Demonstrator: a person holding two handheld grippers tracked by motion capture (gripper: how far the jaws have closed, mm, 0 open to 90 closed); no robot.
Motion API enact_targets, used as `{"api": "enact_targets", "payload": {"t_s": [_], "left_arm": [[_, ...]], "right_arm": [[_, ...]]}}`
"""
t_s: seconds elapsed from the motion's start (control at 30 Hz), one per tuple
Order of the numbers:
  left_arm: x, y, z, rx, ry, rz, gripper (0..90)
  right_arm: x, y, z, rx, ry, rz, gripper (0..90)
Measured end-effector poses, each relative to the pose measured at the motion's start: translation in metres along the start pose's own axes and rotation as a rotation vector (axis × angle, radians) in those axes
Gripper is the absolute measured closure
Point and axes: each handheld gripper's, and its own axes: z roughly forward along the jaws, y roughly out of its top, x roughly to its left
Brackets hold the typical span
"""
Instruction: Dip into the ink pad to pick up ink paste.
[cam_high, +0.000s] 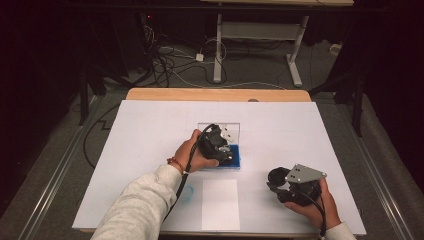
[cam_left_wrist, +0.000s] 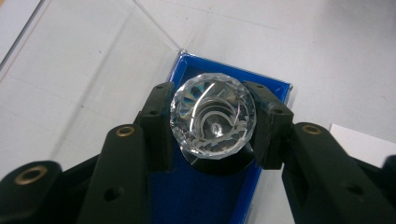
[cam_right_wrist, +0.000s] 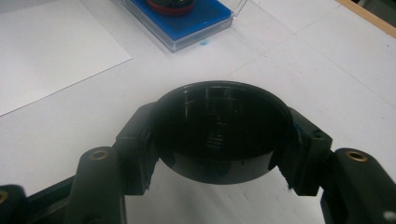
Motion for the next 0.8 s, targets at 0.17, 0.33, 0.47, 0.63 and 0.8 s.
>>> {"api": "enact_targets", "payload": {"t_s": [0.17, 0.33, 0.47, 0.63, 0.8], "left_arm": [[0.009, -0.008, -0.018, -0.077, 0.012, -0.047, 55.2], [0.012, -0.018, -0.04, -0.128, 0.035, -0.056, 55.2], [0.013, -0.029, -0.055, -0.163, 0.056, -0.067, 55.2], [0.012, -0.046, -0.07, -0.224, 0.047, -0.085, 55.2], [0.006, -0.059, -0.079, -0.269, 0.058, -0.098, 55.2]], "right_arm": [[0.0, 0.0, -0.001, -0.002, -0.009, 0.0, 38.8], [0.001, 0.001, 0.0, -0.004, -0.006, -0.007, 38.8], [0.003, 0.003, -0.004, -0.042, -0.024, -0.011, 38.8], [0.006, 0.006, -0.008, -0.075, -0.025, -0.015, 38.9], [0.006, 0.007, -0.007, -0.076, -0.021, -0.015, 38.9]]}}
